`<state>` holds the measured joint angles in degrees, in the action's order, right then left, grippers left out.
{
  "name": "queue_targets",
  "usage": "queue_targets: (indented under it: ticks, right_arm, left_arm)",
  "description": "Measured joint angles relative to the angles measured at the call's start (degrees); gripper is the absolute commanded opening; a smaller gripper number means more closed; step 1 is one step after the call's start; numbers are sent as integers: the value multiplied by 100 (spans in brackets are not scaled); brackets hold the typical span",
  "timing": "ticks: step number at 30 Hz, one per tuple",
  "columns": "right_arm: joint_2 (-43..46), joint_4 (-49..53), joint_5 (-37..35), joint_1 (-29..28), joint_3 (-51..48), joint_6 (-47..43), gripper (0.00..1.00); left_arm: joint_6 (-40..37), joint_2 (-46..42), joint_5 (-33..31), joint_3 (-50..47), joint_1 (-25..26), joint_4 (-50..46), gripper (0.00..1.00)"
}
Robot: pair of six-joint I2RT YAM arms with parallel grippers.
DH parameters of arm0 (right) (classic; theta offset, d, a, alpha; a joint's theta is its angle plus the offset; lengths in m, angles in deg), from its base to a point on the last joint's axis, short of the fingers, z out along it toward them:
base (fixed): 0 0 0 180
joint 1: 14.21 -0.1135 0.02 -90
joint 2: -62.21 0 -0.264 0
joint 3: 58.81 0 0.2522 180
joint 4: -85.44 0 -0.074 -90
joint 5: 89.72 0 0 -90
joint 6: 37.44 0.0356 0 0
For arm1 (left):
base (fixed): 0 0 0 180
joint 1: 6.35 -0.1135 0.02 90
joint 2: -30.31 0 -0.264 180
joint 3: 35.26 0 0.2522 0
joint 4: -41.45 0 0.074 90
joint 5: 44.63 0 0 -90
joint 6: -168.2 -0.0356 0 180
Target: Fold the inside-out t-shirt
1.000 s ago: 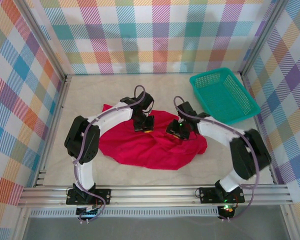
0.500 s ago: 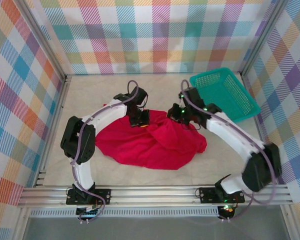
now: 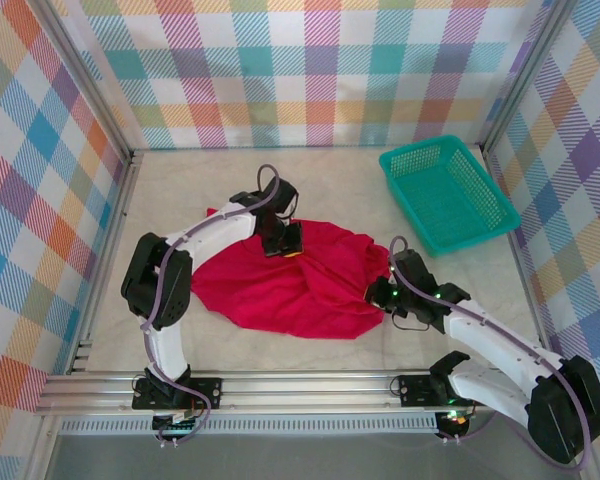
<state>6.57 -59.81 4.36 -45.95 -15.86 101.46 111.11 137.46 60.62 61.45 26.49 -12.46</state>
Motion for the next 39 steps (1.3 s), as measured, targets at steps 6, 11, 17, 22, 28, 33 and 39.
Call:
queue_targets:
  ticks: [6, 11, 17, 22, 28, 33, 39]
  right_arm:
    - [-269, -129, 109, 22, 212, -4, 0]
    - [-446, -284, 238, 22, 380, -4, 0]
    - [-487, -323, 260, 22, 385, -2, 0]
    - [-487, -321, 258, 22, 385, -4, 0]
    - [-494, -321, 251, 22, 385, -4, 0]
    - [-859, -400, 74, 22, 380, 7, 0]
    - [-1788, -691, -63, 22, 354, 92, 0]
  left_arm:
    - [-107, -302, -667, -17, 313, -260, 45]
    - [-127, -804, -758, -101, 767, -293, 46]
    - [-140, -560, -678, -39, 1257, -297, 46]
    - [-146, 208, -678, 249, 1558, -302, 41]
    - [-122, 925, -765, 861, 1626, -577, 0]
    - [-195, 964, -1025, 2181, 1558, -1250, 0]
    - [-212, -315, -973, 2061, 1209, -1224, 0]
